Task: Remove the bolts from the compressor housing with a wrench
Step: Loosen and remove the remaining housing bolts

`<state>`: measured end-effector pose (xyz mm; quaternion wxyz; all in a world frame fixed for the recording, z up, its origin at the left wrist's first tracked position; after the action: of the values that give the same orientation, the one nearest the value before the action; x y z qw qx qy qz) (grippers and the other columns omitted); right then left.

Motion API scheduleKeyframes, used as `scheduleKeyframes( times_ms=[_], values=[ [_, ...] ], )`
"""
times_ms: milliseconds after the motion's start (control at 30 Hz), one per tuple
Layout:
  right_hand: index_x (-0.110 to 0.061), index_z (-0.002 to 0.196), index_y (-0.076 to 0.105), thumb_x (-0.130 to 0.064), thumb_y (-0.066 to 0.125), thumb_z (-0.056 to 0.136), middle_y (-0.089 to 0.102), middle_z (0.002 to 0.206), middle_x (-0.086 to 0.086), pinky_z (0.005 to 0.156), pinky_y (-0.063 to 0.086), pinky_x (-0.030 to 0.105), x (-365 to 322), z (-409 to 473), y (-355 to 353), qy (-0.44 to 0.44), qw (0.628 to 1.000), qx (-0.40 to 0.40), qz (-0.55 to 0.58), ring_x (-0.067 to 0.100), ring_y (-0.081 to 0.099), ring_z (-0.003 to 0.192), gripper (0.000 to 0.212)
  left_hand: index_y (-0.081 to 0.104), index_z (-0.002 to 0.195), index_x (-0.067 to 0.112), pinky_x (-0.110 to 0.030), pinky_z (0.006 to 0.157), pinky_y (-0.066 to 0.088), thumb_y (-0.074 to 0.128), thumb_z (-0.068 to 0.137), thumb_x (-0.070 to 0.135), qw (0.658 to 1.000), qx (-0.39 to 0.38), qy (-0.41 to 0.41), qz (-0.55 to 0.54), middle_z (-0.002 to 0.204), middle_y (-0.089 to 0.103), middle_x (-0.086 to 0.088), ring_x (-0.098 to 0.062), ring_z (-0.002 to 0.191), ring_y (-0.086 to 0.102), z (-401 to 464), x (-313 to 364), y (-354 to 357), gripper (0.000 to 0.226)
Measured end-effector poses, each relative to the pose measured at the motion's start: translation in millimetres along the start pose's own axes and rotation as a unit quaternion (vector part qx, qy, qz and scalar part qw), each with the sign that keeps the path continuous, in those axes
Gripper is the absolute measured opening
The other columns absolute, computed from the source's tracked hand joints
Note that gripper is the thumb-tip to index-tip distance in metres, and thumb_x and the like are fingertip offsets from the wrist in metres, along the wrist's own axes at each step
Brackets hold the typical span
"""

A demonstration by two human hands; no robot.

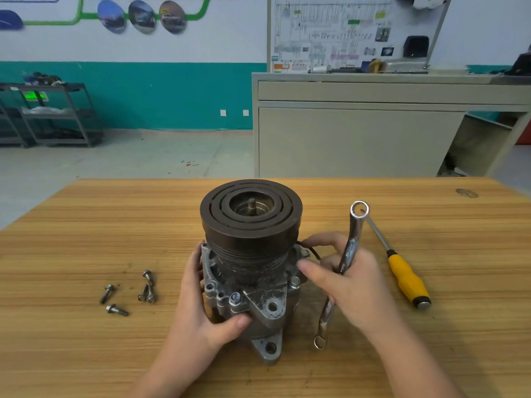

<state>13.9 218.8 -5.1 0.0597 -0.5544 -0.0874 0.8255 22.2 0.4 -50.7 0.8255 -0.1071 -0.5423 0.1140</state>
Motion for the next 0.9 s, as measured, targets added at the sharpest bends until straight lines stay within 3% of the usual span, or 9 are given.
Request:
scheduleKeyframes(
  times_ms=[200, 300, 333, 400, 500, 600, 767, 833, 900],
  values=[
    [-0.036, 0.081, 0.068, -0.044, 0.068, 0.076, 0.046, 0.04, -0.006, 0.041, 0.037, 0.018, -9, 1, -4, -0.015, 0.998, 0.06, -0.01, 0.005, 0.042, 0.035, 0.009, 0.011, 0.134, 0.06, 0.003, 0.093, 0.028, 0.062, 0.045, 0.089, 1.0, 0.009, 0.028, -0.001, 0.135, 0.029, 0.046, 0.017, 0.128, 0.03, 0, -3, -1, 0.107],
    [-0.034, 0.081, 0.071, -0.045, 0.067, 0.07, 0.048, 0.04, -0.004, 0.042, 0.036, 0.024, -24, -3, -13, 0.001, 0.994, 0.106, 0.036, 0.007, 0.04, 0.034, 0.016, 0.017, 0.143, 0.043, -0.019, 0.098, 0.037, 0.053, 0.059, 0.088, 0.992, 0.084, 0.096, 0.012, 0.143, 0.033, 0.012, -0.009, 0.13, 0.039, 0, 15, -7, 0.102],
    [-0.033, 0.08, 0.071, -0.048, 0.068, 0.068, 0.048, 0.04, -0.005, 0.041, 0.036, 0.024, -32, -7, -12, 0.011, 0.995, 0.099, 0.03, 0.007, 0.04, 0.033, 0.019, 0.023, 0.143, 0.038, -0.028, 0.093, 0.04, 0.052, 0.068, 0.083, 0.98, 0.126, 0.153, 0.01, 0.137, 0.036, 0.001, -0.021, 0.121, 0.045, -3, 29, -13, 0.092],
    [-0.038, 0.08, 0.07, -0.059, 0.065, 0.064, 0.05, 0.039, -0.006, 0.039, 0.038, 0.018, -45, -17, -2, 0.041, 0.998, 0.037, -0.015, 0.004, 0.042, 0.034, 0.027, 0.039, 0.137, 0.039, -0.029, 0.081, 0.041, 0.057, 0.082, 0.065, 0.942, 0.176, 0.282, 0.032, 0.126, 0.039, 0.004, -0.025, 0.098, 0.049, -13, 60, -24, 0.064],
    [-0.042, 0.078, 0.069, -0.065, 0.062, 0.055, 0.056, 0.044, -0.004, 0.037, 0.036, 0.013, -60, -33, 20, 0.082, 0.995, -0.06, -0.022, 0.001, 0.044, 0.034, 0.033, 0.053, 0.129, 0.034, -0.016, 0.083, 0.044, 0.061, 0.087, 0.051, 0.923, 0.073, 0.351, 0.14, 0.122, 0.049, 0.016, -0.007, 0.096, 0.055, -23, 99, -14, 0.046],
    [-0.032, 0.071, 0.074, -0.057, 0.071, 0.05, 0.056, 0.044, 0.003, 0.035, 0.032, 0.017, -70, -38, 34, 0.097, 0.991, -0.083, 0.034, 0.007, 0.042, 0.033, 0.033, 0.067, 0.116, 0.024, -0.009, 0.088, 0.044, 0.065, 0.082, 0.04, 0.931, 0.013, 0.325, 0.165, 0.117, 0.059, 0.016, 0.003, 0.106, 0.058, -26, 115, -6, 0.038],
    [-0.036, 0.076, 0.074, -0.069, 0.071, 0.053, 0.056, 0.042, 0.002, 0.035, 0.037, 0.017, -75, -38, 36, 0.105, 0.989, -0.09, 0.052, 0.007, 0.046, 0.032, 0.041, 0.074, 0.1, 0.025, -0.014, 0.075, 0.053, 0.071, 0.076, 0.03, 0.949, 0.048, 0.296, 0.098, 0.101, 0.069, 0.014, 0.002, 0.088, 0.067, -30, 113, -18, 0.025],
    [-0.031, 0.076, 0.074, -0.08, 0.064, 0.054, 0.062, 0.049, 0.005, 0.035, 0.041, 0.017, -78, -39, 25, 0.087, 0.991, -0.057, 0.087, 0.01, 0.053, 0.033, 0.054, 0.071, 0.101, 0.034, -0.014, 0.073, 0.053, 0.073, 0.075, 0.032, 0.957, 0.109, 0.253, 0.089, 0.097, 0.069, 0.018, 0.001, 0.079, 0.067, -29, 100, -38, 0.026],
    [-0.021, 0.068, 0.074, -0.068, 0.08, 0.049, 0.068, 0.06, 0.016, 0.036, 0.045, 0.021, -78, -42, 10, 0.067, 0.976, 0.036, 0.203, 0.022, 0.06, 0.037, 0.051, 0.069, 0.093, 0.045, -0.013, 0.069, 0.05, 0.077, 0.074, 0.036, 0.963, 0.209, 0.132, 0.107, 0.088, 0.069, 0.021, 0.005, 0.073, 0.065, -17, 73, -71, 0.022]
  ],
)
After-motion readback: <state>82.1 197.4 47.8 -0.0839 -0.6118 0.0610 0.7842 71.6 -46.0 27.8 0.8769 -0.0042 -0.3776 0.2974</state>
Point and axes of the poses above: each hand's wrist, its own z-axis towards the middle knuckle, its own y-axis out of the palm, x = y × z, the point moved 5 cm from there along z, towards the middle knuckle
